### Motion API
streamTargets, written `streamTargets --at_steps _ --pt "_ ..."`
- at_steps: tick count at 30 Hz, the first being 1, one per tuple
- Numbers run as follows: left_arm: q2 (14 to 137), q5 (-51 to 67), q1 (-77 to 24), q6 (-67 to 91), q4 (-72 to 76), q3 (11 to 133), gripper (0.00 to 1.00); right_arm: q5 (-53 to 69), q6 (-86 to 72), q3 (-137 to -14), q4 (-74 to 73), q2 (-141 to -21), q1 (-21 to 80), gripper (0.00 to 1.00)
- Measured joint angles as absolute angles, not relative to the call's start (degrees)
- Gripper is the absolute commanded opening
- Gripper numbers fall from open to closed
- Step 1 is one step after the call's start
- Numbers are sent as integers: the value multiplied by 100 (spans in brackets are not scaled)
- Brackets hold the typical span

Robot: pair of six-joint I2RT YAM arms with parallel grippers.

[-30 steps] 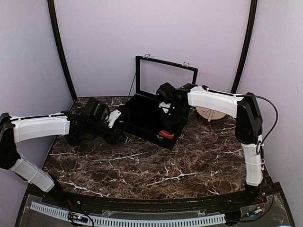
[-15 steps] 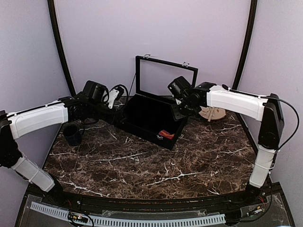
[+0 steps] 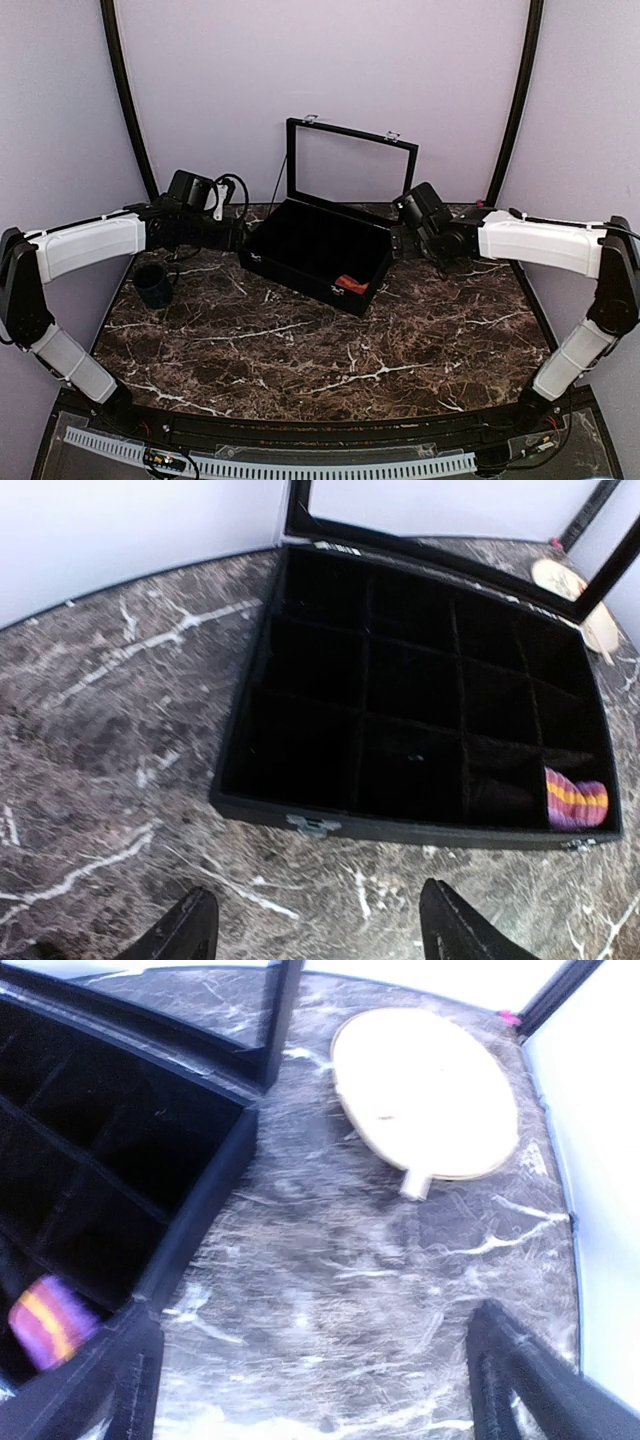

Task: Roll the socks
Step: Reset both arms

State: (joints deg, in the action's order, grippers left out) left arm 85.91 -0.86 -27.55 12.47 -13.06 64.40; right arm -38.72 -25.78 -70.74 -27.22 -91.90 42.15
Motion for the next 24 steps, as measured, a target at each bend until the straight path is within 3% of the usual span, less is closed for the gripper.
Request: streamTargets --at_steps 6,12,17,24 --pt "8267 -790 -2696 956 -895 6434 75 -4941 -2423 -5686 -1516 -8182 4143 99" --pt "7599 -1177 -2272 639 408 5658 75 -5524 -2128 -5325 -753 -7588 3946 99" --pt "7358 -1273 -1970 469 1500 4694 75 -5867 -2248 -5419 -952 -7717 3924 99" --pt "7443 -1273 -1929 298 2163 4525 75 -6224 -2823 -5686 -1706 -8020 3933 99"
